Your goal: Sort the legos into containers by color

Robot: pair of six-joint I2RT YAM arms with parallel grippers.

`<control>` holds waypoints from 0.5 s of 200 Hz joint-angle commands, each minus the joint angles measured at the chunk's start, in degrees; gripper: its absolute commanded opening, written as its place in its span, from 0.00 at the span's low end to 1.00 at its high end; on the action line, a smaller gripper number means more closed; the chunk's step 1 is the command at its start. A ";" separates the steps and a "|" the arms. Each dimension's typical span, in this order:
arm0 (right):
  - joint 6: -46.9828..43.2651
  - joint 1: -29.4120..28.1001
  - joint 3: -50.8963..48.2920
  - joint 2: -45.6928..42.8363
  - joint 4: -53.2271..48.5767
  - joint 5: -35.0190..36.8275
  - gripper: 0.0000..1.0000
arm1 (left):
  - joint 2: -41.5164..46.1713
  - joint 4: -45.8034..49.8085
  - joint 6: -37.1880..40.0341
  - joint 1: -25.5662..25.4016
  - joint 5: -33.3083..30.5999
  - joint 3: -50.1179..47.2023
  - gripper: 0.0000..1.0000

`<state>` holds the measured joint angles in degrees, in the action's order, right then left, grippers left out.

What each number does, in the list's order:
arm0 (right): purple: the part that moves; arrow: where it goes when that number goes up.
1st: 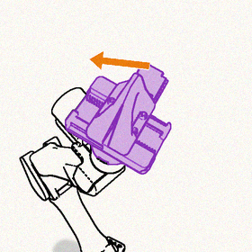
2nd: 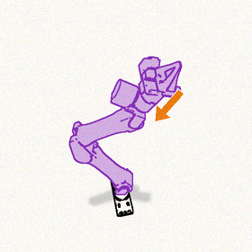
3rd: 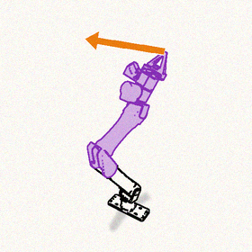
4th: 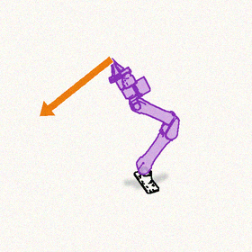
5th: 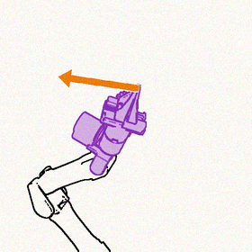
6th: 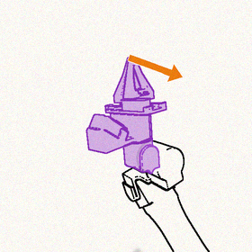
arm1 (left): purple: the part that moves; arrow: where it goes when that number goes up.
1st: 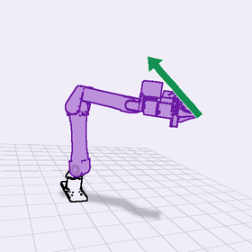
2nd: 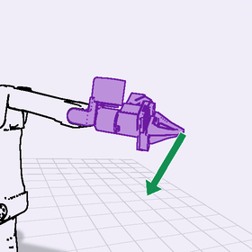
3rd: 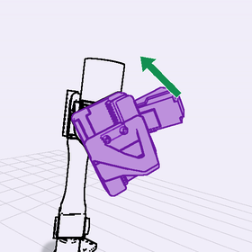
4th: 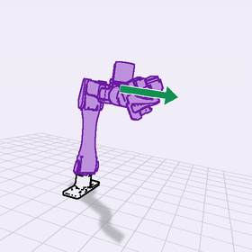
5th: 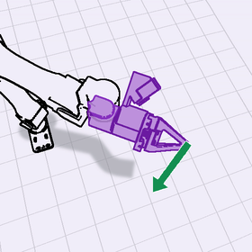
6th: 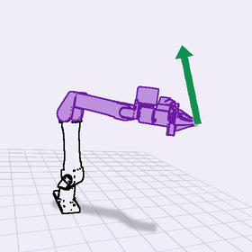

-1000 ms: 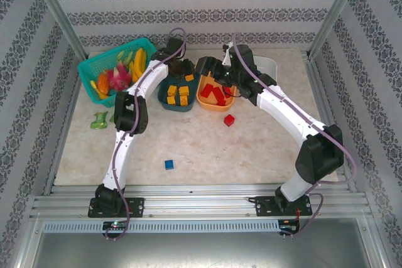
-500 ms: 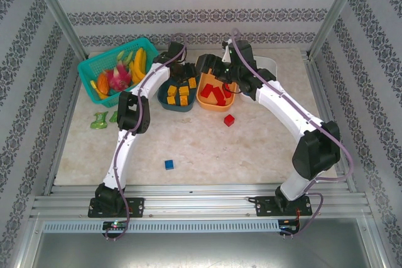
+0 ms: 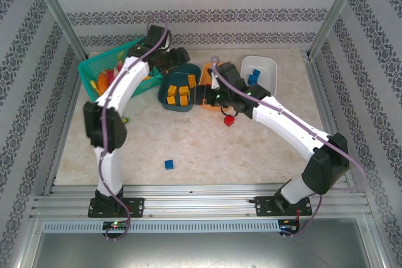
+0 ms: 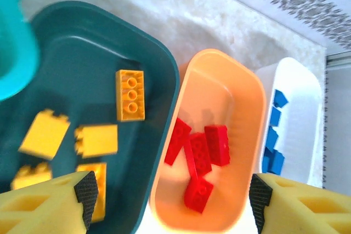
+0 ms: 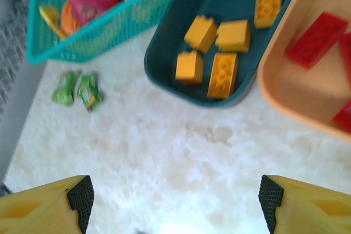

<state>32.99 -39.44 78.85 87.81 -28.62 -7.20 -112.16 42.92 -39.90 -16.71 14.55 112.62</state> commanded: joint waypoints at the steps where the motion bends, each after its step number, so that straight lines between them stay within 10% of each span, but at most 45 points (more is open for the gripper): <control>1: -0.70 -4.52 -1.28 -0.12 -4.97 5.42 0.81 | 10.96 2.95 -2.13 1.06 -3.29 -13.72 0.77; 53: 7.31 -17.13 -0.45 6.41 -9.39 9.55 0.80 | 44.76 6.82 -4.19 1.04 -2.23 -46.52 0.83; 100: 16.93 -24.71 4.51 16.42 -15.96 9.66 0.79 | 67.16 20.26 -4.66 1.05 0.22 -55.67 0.91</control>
<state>43.20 -61.78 79.99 100.51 -39.35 0.25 -51.70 54.02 -43.94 -16.36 13.17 59.00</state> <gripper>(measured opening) 0.793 0.901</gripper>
